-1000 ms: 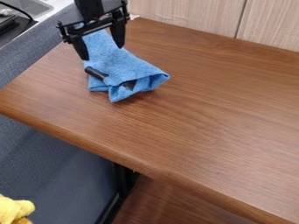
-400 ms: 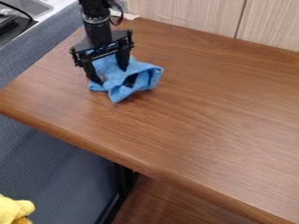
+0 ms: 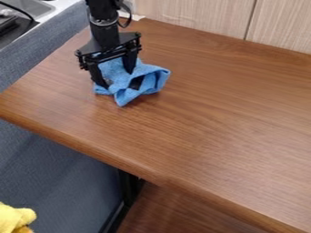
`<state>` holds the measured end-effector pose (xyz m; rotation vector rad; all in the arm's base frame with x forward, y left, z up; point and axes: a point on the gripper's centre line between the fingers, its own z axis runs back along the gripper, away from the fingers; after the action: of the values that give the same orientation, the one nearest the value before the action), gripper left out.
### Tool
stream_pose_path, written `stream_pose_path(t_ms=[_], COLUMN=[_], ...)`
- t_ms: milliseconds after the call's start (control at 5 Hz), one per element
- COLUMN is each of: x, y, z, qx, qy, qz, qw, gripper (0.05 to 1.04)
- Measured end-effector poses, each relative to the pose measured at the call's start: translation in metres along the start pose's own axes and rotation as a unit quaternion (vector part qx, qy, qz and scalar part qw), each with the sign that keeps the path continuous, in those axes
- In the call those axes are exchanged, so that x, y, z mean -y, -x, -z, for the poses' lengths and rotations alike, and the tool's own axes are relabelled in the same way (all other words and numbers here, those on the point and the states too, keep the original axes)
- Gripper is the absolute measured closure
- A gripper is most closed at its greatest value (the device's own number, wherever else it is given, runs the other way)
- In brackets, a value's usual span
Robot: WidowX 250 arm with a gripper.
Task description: Move the cloth to the middle of the table
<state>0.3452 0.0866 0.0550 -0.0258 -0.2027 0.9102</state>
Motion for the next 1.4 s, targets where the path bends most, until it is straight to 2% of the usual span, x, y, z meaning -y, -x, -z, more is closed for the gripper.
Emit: stream_pose_path(t_ms=[400,600,800,1200,1400], x=[0.038,0.042,0.039,0.036,0.031], y=[0.063,0.101,0.125,0.128,0.117], z=[-0.011,-0.020,-0.025,-0.036,-0.049], qx=[-0.032,-0.044,-0.047,-0.037,-0.023], qy=[0.030,0.036,0.038,0.042,0.048], qz=[0.089,0.142,0.174,0.177,0.148], qw=[0.9951,0.9882,0.9828,0.9827,0.9876], gripper=[0.085,0.085,0.085,0.085,0.085])
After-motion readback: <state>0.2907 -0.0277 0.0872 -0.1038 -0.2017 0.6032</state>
